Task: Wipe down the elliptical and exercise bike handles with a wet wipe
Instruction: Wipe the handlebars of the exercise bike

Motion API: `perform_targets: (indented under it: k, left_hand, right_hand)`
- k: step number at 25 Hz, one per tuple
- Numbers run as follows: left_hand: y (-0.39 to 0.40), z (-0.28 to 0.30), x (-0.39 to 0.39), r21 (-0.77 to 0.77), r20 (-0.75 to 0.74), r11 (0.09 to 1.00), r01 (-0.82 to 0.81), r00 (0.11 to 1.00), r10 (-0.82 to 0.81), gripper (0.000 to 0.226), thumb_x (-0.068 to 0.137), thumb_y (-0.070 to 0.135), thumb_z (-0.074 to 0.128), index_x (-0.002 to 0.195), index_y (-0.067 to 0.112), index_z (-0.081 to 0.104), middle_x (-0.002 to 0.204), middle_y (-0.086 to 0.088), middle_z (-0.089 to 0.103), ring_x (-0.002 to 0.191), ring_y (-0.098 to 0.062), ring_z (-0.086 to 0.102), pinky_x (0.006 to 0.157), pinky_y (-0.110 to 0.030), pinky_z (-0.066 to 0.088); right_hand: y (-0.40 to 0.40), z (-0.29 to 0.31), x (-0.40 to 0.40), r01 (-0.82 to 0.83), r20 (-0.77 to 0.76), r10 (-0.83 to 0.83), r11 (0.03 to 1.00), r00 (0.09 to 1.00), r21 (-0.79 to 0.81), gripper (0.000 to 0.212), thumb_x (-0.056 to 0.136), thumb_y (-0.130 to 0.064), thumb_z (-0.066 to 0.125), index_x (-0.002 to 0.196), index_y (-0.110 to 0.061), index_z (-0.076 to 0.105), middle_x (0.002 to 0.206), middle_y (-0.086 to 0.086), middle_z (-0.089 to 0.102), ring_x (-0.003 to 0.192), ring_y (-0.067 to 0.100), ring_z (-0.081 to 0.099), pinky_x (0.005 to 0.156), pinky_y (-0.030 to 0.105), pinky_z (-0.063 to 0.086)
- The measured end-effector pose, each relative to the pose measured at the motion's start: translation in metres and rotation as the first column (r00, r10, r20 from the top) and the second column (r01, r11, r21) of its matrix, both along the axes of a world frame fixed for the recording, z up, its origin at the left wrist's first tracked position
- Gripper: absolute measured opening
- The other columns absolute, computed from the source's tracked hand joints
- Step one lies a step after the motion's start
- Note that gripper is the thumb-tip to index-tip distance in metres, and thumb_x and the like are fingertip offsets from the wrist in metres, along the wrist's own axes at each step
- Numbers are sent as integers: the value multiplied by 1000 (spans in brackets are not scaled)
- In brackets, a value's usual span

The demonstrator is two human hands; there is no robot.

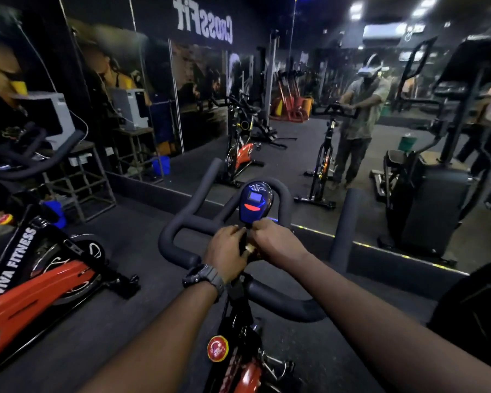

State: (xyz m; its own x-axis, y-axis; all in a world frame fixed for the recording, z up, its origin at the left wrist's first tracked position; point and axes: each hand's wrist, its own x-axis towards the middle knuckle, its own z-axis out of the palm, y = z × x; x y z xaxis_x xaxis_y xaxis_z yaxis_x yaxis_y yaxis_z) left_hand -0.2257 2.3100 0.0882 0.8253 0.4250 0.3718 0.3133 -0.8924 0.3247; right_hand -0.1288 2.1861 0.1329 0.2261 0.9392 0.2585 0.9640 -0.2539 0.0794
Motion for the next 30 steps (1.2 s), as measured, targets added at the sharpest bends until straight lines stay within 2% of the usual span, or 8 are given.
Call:
perform_targets:
  k: [2, 6, 9, 15, 18, 22, 27, 30]
  left_hand:
    - [-6, 2, -5, -27, -43, 999, -18, 999, 17, 55, 86, 27, 67, 138, 14, 55, 144, -10, 51, 133, -26, 46, 111, -30, 31]
    - [-12, 14, -4, -1, -152, 1000, 7, 988, -7, 66, 87, 27, 67, 147, 16, 42, 156, -8, 37, 143, -23, 34, 114, -27, 26]
    - [-15, 15, -6, -10, -170, 1000, 2, 985, -4, 65, 87, 24, 66, 146, 17, 41, 155, -8, 36, 143, -23, 34, 113, -29, 29]
    - [-9, 15, -13, -72, -188, 997, 31, 981, -44, 75, 87, 23, 66, 153, 24, 31, 162, -1, 23, 146, -19, 29, 115, -26, 27]
    - [-8, 11, -11, -97, -181, 995, 17, 983, -35, 75, 86, 23, 65, 153, 26, 31, 163, 1, 22, 146, -18, 30, 116, -29, 30]
    - [2, 15, -14, -82, -235, 996, 43, 970, -61, 73, 89, 17, 59, 154, 28, 28, 163, 4, 20, 146, -17, 30, 115, -28, 27]
    - [10, 14, -21, -23, -262, 990, 136, 955, -137, 78, 87, 13, 61, 155, 26, 25, 163, 3, 20, 148, -19, 24, 118, -33, 26]
    - [30, 16, -19, -1, -223, 980, 199, 955, -194, 79, 80, 6, 64, 151, 27, 35, 157, 3, 34, 144, -18, 32, 117, -33, 29]
  right_hand:
    - [1, -5, -1, 30, -76, -28, 999, 997, 24, 21, 88, -22, 62, 109, -16, 62, 103, 6, 56, 102, 28, 56, 72, 41, 52]
    - [-50, -17, 26, 8, -34, -7, 999, 999, 36, 14, 83, -6, 60, 92, -16, 63, 90, 5, 57, 92, 30, 58, 67, 39, 50]
    - [-39, -9, 18, 39, -7, -39, 998, 999, 47, 4, 88, -13, 61, 89, -16, 63, 90, 4, 57, 91, 28, 60, 59, 33, 41]
    - [-50, -12, 24, 44, -24, -44, 999, 999, 8, 5, 89, -18, 61, 91, -21, 64, 90, -2, 55, 90, 25, 59, 62, 37, 49]
    - [-54, -18, 26, 52, 45, -51, 999, 998, -17, 9, 88, -17, 60, 92, -24, 64, 89, -2, 56, 91, 24, 58, 60, 36, 48]
    - [-4, -23, 5, 45, 95, -47, 999, 994, 22, 22, 88, -26, 60, 110, -22, 62, 93, 2, 59, 88, 26, 58, 60, 36, 47]
    - [-14, -34, -4, 13, 185, -27, 997, 982, 75, 13, 76, -20, 74, 85, -19, 65, 79, 1, 57, 74, 24, 59, 43, 30, 43]
    - [-8, -27, 0, 8, 156, -11, 1000, 988, 19, 14, 78, -17, 73, 88, -16, 63, 83, 3, 58, 76, 27, 62, 44, 33, 45]
